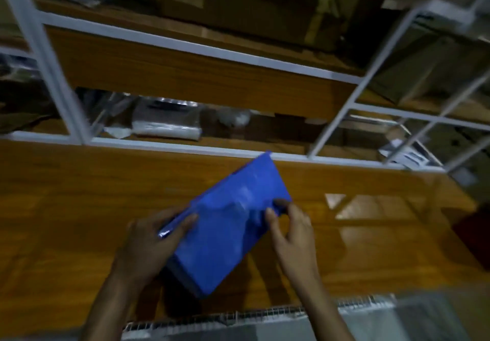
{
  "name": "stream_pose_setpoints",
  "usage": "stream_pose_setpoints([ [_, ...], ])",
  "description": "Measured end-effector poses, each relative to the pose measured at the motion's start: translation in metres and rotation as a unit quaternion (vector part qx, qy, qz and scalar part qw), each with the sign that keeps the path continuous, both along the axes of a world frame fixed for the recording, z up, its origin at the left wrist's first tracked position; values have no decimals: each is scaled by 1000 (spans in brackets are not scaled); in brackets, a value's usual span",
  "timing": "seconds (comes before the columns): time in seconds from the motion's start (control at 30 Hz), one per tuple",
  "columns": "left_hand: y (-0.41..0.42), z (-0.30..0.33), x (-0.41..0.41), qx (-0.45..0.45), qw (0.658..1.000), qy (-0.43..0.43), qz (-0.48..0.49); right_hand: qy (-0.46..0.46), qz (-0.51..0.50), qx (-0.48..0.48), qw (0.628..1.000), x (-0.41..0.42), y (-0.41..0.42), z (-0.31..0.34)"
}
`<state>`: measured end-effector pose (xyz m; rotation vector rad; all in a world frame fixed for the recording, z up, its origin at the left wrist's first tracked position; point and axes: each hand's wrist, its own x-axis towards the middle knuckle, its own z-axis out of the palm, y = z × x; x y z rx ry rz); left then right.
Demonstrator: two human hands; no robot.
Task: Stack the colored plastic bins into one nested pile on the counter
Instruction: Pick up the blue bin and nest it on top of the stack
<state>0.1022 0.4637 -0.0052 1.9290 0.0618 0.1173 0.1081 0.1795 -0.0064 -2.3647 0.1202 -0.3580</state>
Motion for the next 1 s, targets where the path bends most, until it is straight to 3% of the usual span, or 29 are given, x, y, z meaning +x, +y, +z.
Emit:
stream_pose_setpoints([
  [0.07, -25, 14, -3, 44, 995, -10, -85, -13, -116, 84, 990, -4, -50, 1],
  [0.17, -59, 29, -7, 125, 969, -111, -185, 47, -259, 217, 940, -17, -138, 9],
  [0.27, -99, 43, -13, 180, 931, -184, -260, 203, -261, 425, 843, -52, -215, 20],
  [0.33, -131, 48, -19, 220, 900, -231, -296, 254, -228, 494, 799, -83, -253, 21],
  [0.5, -225, 58, -41, 265, 876, -257, -309, 222, -238, 472, 819, -147, -329, 5],
  [0.63, -311, 54, -54, 203, 890, -296, -281, 143, -265, 482, 823, -189, -391, 5],
  [0.77, -411, 44, -76, -19, 972, -173, -158, 60, -315, 484, 815, -215, -455, 14],
  [0.87, -485, 48, -98, -184, 975, -81, -90, -40, -340, 499, 796, -215, -488, 25],
  [1.0, -570, 47, -108, -221, 965, -81, -111, -151, -373, 478, 781, -194, -513, 31],
])
